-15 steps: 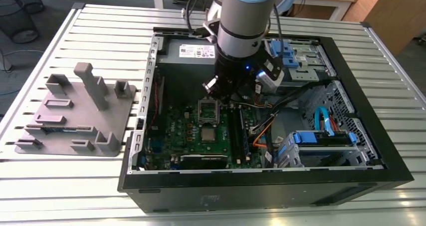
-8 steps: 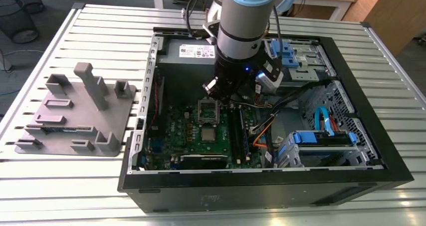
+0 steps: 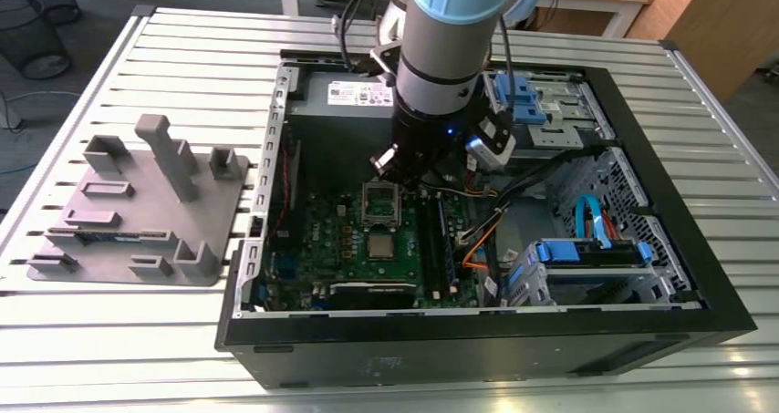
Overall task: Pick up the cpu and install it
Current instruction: 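Close the cpu cover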
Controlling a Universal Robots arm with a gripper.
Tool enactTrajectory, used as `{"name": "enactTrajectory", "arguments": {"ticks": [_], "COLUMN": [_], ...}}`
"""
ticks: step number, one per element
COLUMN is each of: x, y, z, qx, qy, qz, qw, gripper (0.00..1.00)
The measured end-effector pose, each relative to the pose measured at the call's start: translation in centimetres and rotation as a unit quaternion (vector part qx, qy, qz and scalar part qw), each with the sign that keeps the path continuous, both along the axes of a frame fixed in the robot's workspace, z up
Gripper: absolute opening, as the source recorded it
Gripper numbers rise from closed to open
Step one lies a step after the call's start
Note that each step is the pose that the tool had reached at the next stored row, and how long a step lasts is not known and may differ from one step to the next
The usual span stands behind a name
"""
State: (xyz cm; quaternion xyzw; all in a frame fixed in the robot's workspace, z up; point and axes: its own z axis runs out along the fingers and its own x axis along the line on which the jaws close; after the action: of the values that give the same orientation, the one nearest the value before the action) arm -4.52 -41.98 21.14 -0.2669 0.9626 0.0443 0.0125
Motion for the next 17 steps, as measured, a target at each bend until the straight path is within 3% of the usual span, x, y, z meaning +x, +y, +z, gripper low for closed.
{"name": "enactTrajectory", "arguments": {"ticks": [4, 6, 17], "x": [0.00, 0.00, -0.26], "y": [0.01, 0.02, 0.02], "z": [-0.08, -0.11, -0.52], "qx": [0.0093, 0.0115, 0.0116], "qy": [-0.0001, -0.0001, -0.0001], "qz": [0.000, 0.000, 0.000], "qw": [0.99996, 0.99993, 0.99993], "gripper": [0.11, 0.11, 0.11]}}
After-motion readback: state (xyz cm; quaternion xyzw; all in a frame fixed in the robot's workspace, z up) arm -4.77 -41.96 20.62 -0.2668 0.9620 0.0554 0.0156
